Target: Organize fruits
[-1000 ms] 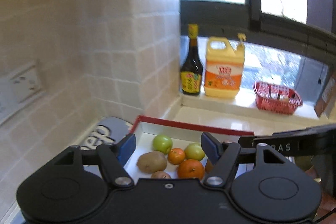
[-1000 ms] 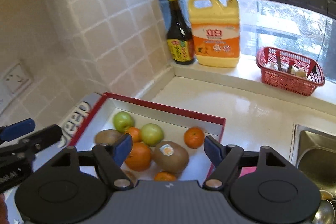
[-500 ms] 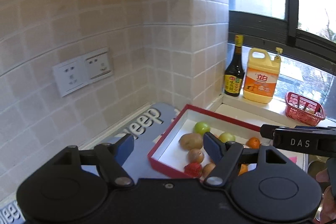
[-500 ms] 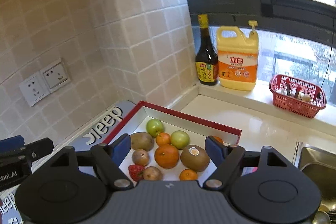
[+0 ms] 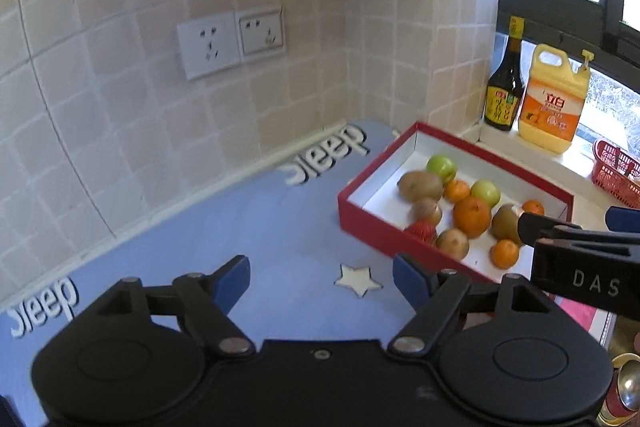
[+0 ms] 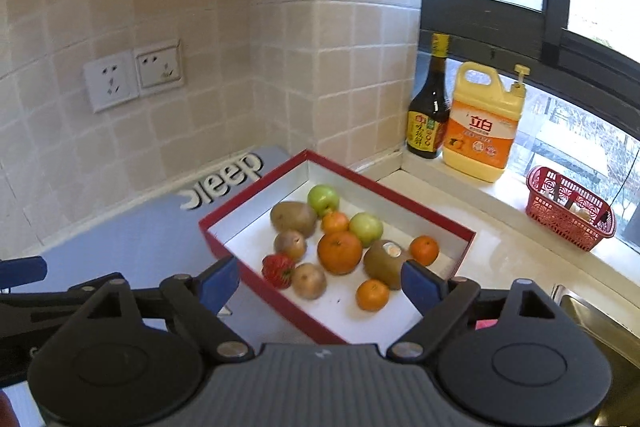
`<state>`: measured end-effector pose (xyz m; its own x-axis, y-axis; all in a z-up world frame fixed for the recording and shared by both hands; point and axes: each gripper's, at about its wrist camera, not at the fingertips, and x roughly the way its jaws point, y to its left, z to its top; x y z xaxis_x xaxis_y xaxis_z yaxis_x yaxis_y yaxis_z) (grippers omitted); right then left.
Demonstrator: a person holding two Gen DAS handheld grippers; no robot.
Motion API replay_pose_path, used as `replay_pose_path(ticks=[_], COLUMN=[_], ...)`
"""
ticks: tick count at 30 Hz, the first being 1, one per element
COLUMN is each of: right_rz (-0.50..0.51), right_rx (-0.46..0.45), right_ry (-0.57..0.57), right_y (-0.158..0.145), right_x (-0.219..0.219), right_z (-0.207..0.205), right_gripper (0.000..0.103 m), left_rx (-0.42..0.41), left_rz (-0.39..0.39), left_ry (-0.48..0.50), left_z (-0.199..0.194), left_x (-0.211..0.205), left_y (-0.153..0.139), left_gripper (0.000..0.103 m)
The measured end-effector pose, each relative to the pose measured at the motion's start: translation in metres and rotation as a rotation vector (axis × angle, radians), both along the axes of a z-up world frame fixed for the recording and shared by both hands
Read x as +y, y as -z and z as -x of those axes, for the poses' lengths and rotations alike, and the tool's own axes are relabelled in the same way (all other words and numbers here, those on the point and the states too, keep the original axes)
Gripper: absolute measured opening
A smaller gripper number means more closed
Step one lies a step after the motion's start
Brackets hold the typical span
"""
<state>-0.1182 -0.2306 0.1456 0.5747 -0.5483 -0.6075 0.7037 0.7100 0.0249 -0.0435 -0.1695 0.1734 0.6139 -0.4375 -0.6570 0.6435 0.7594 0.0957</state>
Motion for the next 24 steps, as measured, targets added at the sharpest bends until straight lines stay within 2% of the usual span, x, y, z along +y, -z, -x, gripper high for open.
replay_pose_path(ticks=[8,13,16,24], right_rz=[0.003,-0.013,-0.016,-0.026], right_rx=[0.055,0.089,0.094,0.098], right_ry=[0.033,0.042,0.041,0.039], right_y=[0.017,0.027,0.030,0.033], right_x=[0.009,0.009,0.008,0.005], right_z=[-0.007,-0.012,-0.014,-0.017], right_gripper=[0.090,0.090,0.090,0.090], left_rx=[0.121,0.068,0.049,0.065], left_rz=[0.003,-0.048,-0.052,-0.041], left_ry=[-0.002,0.002,0.003,0.006], left_z=[-0.009,-0.004,-0.005,-0.011], left_x=[0.005,0.002,0.002,0.003], left_y=[0.024,0.031,0.030,0.031], left_gripper=[0.093,0.093,0.093,0.093])
